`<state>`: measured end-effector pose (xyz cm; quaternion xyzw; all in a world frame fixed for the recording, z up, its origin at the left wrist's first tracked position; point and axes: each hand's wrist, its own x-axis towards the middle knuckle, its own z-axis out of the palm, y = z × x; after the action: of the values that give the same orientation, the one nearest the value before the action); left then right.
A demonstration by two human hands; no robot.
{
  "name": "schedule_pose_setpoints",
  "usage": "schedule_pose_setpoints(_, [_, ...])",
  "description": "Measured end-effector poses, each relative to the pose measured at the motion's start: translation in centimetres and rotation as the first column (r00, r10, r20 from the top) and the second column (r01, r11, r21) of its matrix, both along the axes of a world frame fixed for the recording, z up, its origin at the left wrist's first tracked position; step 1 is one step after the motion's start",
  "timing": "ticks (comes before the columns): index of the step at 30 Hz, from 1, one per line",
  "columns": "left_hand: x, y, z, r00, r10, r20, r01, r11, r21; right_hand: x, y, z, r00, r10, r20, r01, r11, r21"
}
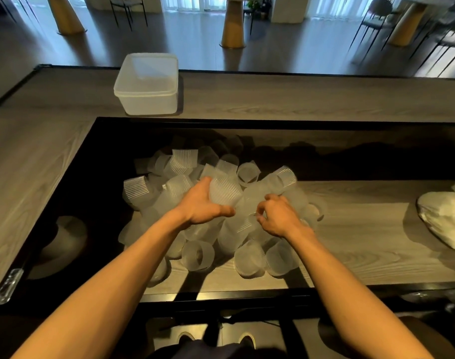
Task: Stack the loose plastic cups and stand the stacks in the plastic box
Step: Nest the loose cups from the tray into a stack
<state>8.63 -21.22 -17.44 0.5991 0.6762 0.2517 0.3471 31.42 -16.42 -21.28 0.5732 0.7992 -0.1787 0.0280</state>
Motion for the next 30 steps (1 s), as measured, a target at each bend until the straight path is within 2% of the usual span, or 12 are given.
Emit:
schedule_pose_setpoints(4, [-0.1, -0.1, -0.2, 1.000, -0.001, 0.006, 0.001, 1.000, -0.011, 0.5, 0.5, 1.6, 0.986, -0.037, -0.161, 0.045, 0.998, 0.041])
schedule_pose_setpoints(6, [-0.2, -0.2, -0.2, 1.000, 0.005, 0.015, -0.004, 1.000, -0.019, 0.4, 0.5, 3.3, 0.929, -0.074, -0.364, 0.118, 0.988, 0.100])
schedule_pose_setpoints(7, [-0.2, -0.2, -0.3, 1.000, 0.003, 0.019, -0.003, 1.000, -0.026, 0.3, 0.3, 4.3, 0.853, -0.094, -0.514, 0.165, 0.982, 0.094])
schedule_pose_setpoints(9, [0.0, -0.1, -0.4, 1.000, -0.017, 0.024, 0.018, 0.999, -0.052, 0.0, -0.2, 5.7, 0.633, -0.111, -0.766, 0.174, 0.985, 0.000])
schedule_pose_setpoints(10, [0.3, -0.1, -0.3, 0.999, -0.035, 0.025, 0.037, 0.998, -0.059, -0.3, -0.5, 6.3, 0.556, -0.114, -0.823, 0.133, 0.990, -0.047])
schedule_pose_setpoints(11, [0.6, 0.0, -0.1, 0.998, -0.053, 0.027, 0.055, 0.997, -0.062, -0.7, -0.8, 6.7, 0.520, -0.107, -0.847, 0.084, 0.994, -0.074])
schedule_pose_setpoints(13, [1.1, 0.2, 0.0, 0.996, -0.079, 0.045, 0.082, 0.995, -0.058, -1.4, -1.1, 6.7, 0.540, -0.063, -0.839, 0.005, 0.997, -0.071])
schedule_pose_setpoints(19, [0.8, 0.2, 0.2, 0.996, -0.089, 0.022, 0.091, 0.994, -0.054, -2.7, -1.5, 6.1, 0.793, 0.120, -0.597, -0.103, 0.993, 0.063])
schedule_pose_setpoints(25, [0.4, -1.0, -0.6, 0.994, -0.105, 0.025, 0.106, 0.991, -0.086, -3.5, -1.9, 4.8, 0.882, 0.181, -0.435, -0.074, 0.965, 0.251])
schedule_pose_setpoints(26, [0.4, -1.1, -0.6, 0.994, -0.102, 0.035, 0.105, 0.990, -0.092, -3.6, -2.0, 4.6, 0.892, 0.214, -0.397, -0.121, 0.961, 0.248])
schedule_pose_setpoints(28, [0.2, -1.2, -0.6, 0.994, -0.100, 0.053, 0.105, 0.990, -0.091, -4.1, -2.3, 4.3, 0.888, 0.301, -0.348, -0.281, 0.954, 0.108])
schedule_pose_setpoints(30, [-0.2, -1.2, -0.6, 0.994, -0.078, 0.070, 0.084, 0.993, -0.086, -4.6, -2.6, 4.0, 0.832, 0.270, -0.484, -0.343, 0.937, -0.068])
